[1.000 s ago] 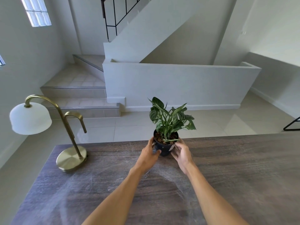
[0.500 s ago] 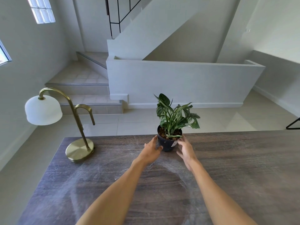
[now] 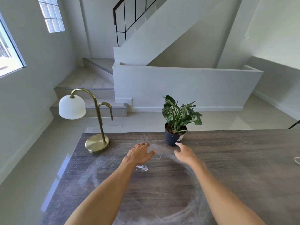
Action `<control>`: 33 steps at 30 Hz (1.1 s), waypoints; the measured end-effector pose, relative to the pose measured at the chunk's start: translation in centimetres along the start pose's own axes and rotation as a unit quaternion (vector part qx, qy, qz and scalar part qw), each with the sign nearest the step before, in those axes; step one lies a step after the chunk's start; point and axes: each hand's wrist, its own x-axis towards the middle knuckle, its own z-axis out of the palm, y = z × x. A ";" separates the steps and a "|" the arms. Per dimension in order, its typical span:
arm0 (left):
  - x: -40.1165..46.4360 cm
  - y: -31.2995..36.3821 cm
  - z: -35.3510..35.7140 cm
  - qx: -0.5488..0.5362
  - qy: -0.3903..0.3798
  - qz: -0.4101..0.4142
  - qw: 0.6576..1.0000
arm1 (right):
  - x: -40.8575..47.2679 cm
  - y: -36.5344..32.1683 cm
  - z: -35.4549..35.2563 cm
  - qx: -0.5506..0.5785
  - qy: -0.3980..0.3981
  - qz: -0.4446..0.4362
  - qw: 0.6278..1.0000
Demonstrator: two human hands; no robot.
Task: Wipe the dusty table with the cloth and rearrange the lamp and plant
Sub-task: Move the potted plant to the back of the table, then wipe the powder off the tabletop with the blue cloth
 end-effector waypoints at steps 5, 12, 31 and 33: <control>-3.0 -0.9 -0.7 0.004 0.008 0.010 1.000 | -2.8 -0.8 1.4 -0.028 -0.026 -0.009 0.999; -9.4 -2.6 0.3 0.035 0.020 -0.014 0.999 | -7.6 -1.8 3.7 -0.052 -0.046 -0.052 0.996; -29.2 -5.2 1.8 0.034 0.074 -0.090 0.993 | -20.5 -5.9 10.8 -0.093 -0.091 -0.170 0.977; -31.5 -6.8 1.0 0.040 0.083 -0.104 0.990 | -21.8 -7.7 12.5 -0.098 -0.102 -0.192 0.971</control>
